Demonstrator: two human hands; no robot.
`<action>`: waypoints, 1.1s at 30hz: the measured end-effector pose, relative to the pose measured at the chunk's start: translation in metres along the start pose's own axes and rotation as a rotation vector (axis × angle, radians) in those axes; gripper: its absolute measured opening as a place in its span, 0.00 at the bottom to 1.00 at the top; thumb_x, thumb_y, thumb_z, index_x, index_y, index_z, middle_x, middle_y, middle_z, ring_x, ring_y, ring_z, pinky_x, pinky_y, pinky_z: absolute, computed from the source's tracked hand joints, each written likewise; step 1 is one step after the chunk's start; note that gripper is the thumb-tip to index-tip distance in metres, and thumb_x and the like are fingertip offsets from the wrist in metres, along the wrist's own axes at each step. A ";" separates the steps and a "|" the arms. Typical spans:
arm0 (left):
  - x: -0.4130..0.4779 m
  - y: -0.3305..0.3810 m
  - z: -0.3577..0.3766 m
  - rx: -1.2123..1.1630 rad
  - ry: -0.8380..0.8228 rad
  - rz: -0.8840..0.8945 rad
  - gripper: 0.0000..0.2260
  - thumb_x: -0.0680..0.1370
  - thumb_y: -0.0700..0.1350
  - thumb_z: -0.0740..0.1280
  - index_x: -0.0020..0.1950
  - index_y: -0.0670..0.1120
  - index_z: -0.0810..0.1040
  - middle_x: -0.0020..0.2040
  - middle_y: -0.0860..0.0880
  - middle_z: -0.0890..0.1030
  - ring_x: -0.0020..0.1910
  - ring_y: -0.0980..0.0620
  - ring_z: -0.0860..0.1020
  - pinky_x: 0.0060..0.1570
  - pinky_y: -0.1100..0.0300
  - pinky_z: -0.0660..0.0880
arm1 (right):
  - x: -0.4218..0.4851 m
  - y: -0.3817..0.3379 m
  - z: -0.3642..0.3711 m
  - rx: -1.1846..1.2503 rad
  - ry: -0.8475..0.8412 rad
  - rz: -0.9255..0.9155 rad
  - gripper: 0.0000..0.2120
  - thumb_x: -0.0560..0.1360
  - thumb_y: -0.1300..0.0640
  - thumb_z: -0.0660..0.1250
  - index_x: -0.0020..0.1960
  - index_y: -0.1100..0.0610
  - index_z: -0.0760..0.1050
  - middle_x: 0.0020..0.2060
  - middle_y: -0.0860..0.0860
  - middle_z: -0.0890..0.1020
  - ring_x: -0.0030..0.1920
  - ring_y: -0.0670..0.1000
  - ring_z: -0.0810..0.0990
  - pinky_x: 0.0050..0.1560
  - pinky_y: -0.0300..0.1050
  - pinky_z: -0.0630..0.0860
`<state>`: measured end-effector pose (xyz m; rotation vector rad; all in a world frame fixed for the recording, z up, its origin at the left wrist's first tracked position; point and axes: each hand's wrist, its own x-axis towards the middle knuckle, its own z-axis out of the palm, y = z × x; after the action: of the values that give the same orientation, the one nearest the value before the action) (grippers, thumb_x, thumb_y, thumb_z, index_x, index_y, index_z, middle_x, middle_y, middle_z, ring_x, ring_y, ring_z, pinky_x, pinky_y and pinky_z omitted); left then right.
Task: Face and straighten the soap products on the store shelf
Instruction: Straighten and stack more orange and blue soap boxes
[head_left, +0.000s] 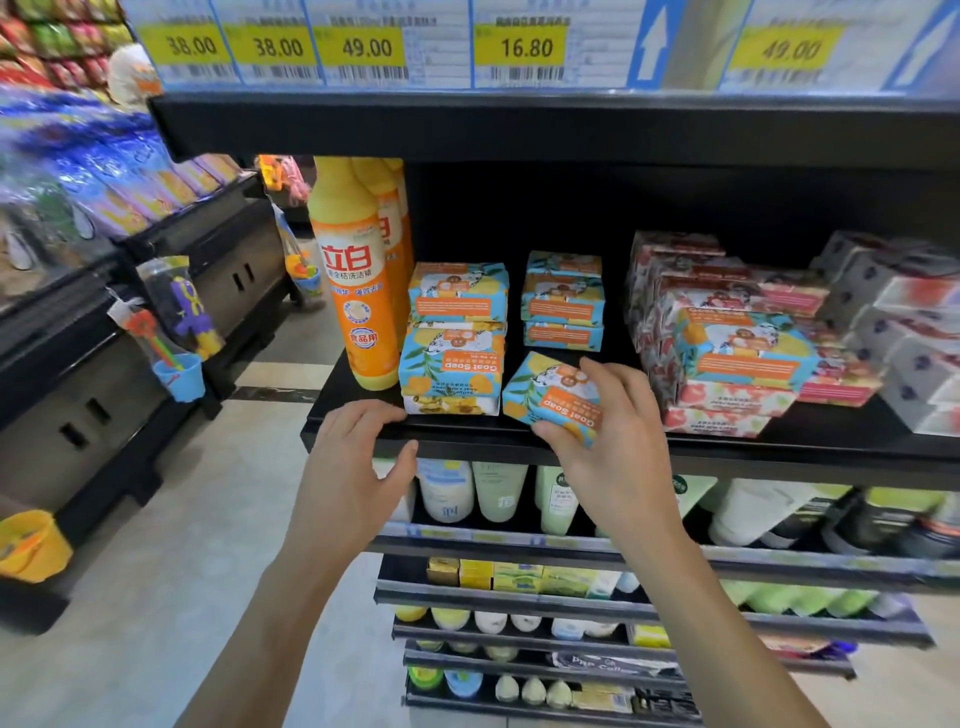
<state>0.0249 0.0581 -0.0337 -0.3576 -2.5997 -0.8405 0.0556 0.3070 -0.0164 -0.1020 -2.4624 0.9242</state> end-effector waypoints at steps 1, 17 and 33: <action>-0.004 0.008 -0.002 -0.024 0.020 -0.003 0.13 0.78 0.44 0.73 0.62 0.48 0.81 0.60 0.53 0.80 0.62 0.55 0.75 0.61 0.60 0.72 | -0.004 -0.001 -0.004 0.028 -0.003 0.003 0.35 0.74 0.50 0.77 0.76 0.55 0.68 0.67 0.48 0.68 0.67 0.50 0.71 0.65 0.51 0.75; -0.023 0.123 0.021 -1.191 -0.298 -0.481 0.20 0.75 0.48 0.70 0.64 0.41 0.80 0.55 0.43 0.86 0.57 0.45 0.85 0.57 0.51 0.82 | -0.041 0.009 -0.056 0.448 -0.187 -0.092 0.36 0.70 0.59 0.81 0.72 0.43 0.71 0.67 0.35 0.70 0.67 0.34 0.71 0.58 0.27 0.71; -0.043 0.150 0.037 -1.183 -0.239 -0.425 0.21 0.75 0.47 0.70 0.67 0.44 0.78 0.58 0.44 0.86 0.59 0.45 0.84 0.65 0.45 0.76 | -0.048 0.038 -0.076 1.020 -0.182 0.300 0.22 0.70 0.52 0.74 0.63 0.53 0.80 0.52 0.49 0.87 0.52 0.48 0.86 0.50 0.38 0.80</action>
<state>0.1055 0.1938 -0.0037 -0.1922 -2.0667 -2.5655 0.1301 0.3701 -0.0128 -0.0284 -1.8495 2.2677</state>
